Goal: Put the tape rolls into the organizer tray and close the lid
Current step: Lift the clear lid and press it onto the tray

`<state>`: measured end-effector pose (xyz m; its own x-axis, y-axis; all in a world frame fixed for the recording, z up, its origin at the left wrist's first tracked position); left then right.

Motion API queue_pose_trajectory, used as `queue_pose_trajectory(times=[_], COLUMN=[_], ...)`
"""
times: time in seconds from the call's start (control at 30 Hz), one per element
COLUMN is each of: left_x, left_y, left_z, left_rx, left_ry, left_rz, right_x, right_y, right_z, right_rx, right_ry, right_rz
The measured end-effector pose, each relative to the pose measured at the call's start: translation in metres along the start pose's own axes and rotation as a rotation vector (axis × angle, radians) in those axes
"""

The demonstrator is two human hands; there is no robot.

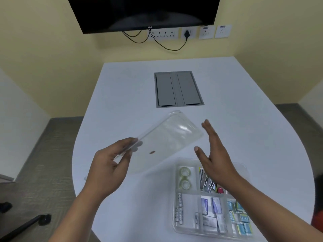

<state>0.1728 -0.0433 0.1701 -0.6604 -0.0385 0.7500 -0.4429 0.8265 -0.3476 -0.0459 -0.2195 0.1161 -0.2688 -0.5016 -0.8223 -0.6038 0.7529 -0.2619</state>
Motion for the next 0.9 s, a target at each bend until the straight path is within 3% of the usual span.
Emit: queue_pose_trajectory(times=[0.17,0.33,0.4,0.5,0.57,0.73,0.9], left_x=[0.021,0.055,0.058,0.032,0.010,-0.042,-0.055], left_y=[0.000,-0.003,-0.005,-0.004,0.004,0.043,0.077], left_z=[-0.010,-0.030,-0.036,-0.042,-0.030,0.054,0.124], left_rx=[-0.011,0.173,0.272,0.401,0.390,0.080,-0.106], left_ry=[0.051,-0.179,-0.209,-0.158,-0.130,-0.010,0.193], left_rz=[0.135,0.441,0.462,0.229,0.013,-0.511,-0.687], right_x=[-0.018,-0.023,-0.018,-0.001,0.016,0.070,0.121], right_y=[0.003,0.026,0.036,0.053,0.068,0.109,0.140], right_z=[-0.009,-0.024,-0.032,-0.049,-0.061,-0.088,-0.105], right_rx=[0.038,0.184,0.236,0.294,0.318,0.349,0.322], right_ry=[-0.041,-0.247,-0.331,-0.467,-0.542,-0.715,-0.779], right_rz=[0.022,0.086,0.127,0.208,0.297,0.549,0.757])
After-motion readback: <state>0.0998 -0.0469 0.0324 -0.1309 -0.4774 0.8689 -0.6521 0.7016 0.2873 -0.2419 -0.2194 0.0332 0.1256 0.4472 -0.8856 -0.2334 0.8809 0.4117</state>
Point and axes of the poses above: each hand's wrist, its own y-axis away from the middle knuckle, its own z-axis out of the palm, x = y × z, the point moved 9 cm from there along -y, towards the middle knuckle, and after that the axes turned 6 degrees about -y, right-handed, at the moved point
